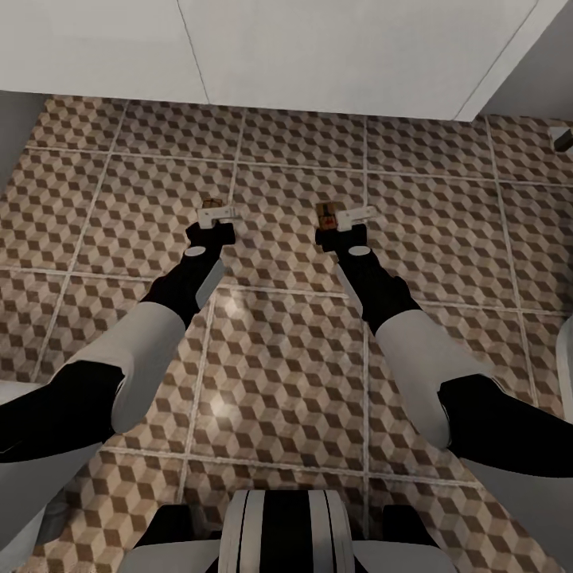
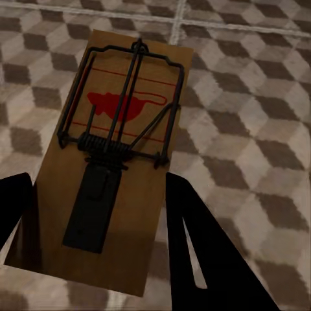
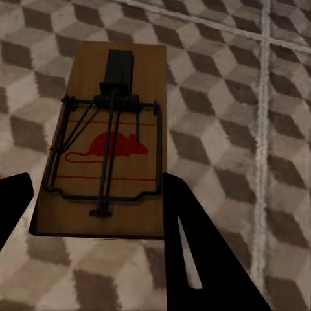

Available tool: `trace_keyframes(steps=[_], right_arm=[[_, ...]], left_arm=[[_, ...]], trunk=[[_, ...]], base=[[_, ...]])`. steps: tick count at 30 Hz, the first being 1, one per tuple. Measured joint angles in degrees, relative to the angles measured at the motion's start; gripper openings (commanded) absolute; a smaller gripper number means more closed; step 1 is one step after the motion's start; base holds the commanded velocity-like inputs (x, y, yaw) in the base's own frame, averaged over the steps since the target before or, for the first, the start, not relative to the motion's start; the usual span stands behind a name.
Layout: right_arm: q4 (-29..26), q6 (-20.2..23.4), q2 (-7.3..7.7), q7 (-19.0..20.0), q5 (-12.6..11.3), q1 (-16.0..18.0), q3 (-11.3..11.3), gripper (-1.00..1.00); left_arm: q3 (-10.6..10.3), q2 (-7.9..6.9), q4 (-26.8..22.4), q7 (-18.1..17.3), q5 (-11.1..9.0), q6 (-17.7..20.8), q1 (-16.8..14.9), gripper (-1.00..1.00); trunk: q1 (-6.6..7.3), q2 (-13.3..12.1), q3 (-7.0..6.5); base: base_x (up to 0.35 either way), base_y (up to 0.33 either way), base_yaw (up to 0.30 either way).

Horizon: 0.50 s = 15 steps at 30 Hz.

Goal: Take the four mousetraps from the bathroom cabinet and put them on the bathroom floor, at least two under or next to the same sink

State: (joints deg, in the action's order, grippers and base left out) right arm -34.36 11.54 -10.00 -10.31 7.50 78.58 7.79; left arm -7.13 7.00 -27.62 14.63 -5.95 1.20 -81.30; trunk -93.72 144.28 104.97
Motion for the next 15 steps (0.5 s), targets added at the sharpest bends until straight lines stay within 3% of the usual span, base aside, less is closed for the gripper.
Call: trace_keyframes(steps=[9, 15], right_arm=[[-0.06, -1.78, 0.0, -0.3, 0.28, -0.09, -0.08, -1.0], [-0.11, -1.98, 0.0, -5.08, 0.21, -0.11, -0.13, -1.0]], left_arm=[[-0.11, 0.04, -1.68, -0.05, 0.05, 0.03, 0.37, -1.0], [-0.18, 0.09, -1.74, -0.09, 0.03, 0.09, 0.37, -1.0]], trunk=[[-0.23, 0.12, 0.0], [-0.39, 0.2, 0.0]], base=[[0.0, 0.0, 0.126], [0.0, 0.0, 0.034]])
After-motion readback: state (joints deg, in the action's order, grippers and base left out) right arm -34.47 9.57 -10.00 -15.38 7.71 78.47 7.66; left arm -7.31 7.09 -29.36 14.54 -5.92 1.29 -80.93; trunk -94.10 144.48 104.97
